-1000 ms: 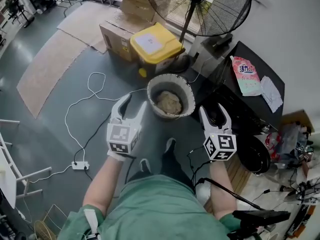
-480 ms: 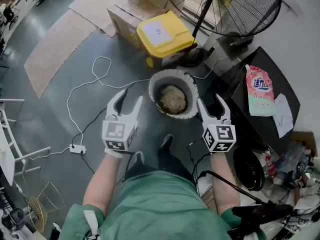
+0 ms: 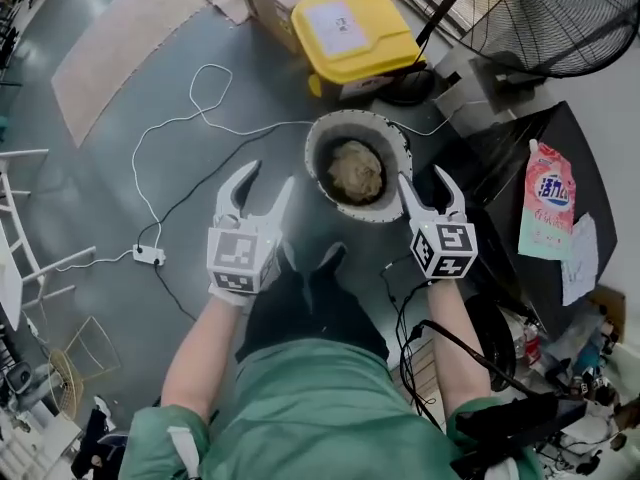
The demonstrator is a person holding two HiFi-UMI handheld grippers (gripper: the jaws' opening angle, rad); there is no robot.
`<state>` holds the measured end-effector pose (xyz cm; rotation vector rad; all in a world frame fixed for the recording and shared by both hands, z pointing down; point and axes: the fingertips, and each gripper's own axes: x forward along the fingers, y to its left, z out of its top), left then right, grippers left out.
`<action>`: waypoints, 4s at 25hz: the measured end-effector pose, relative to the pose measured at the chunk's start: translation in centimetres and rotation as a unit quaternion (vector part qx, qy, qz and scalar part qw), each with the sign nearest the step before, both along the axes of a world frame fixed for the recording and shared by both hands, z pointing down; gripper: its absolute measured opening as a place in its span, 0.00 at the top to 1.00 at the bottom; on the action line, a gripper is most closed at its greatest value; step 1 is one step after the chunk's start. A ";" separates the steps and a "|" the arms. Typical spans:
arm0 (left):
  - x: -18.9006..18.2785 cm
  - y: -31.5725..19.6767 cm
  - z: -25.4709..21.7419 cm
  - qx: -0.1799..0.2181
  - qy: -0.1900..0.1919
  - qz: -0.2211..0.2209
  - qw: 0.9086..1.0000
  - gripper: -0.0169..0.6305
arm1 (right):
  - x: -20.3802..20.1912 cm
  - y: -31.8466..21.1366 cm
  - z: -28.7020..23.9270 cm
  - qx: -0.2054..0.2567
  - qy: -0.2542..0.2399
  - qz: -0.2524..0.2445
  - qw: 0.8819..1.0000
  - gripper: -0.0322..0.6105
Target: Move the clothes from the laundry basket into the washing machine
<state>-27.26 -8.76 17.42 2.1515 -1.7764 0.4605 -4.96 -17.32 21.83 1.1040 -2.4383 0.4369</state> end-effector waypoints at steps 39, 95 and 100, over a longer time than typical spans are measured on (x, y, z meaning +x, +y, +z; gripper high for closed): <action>-11.9 -4.2 30.2 -0.105 0.026 -0.071 0.992 0.64 | -5.1 -4.1 38.4 -0.078 0.252 -0.296 0.918 0.54; -13.0 -2.7 56.0 -0.176 0.030 -0.062 0.982 0.65 | -3.5 -4.8 88.8 -0.207 0.461 -0.384 0.773 0.04; -13.3 -4.3 56.5 -0.166 0.012 -0.056 0.985 0.65 | -3.7 -4.9 91.2 -0.204 0.477 -0.394 0.758 0.04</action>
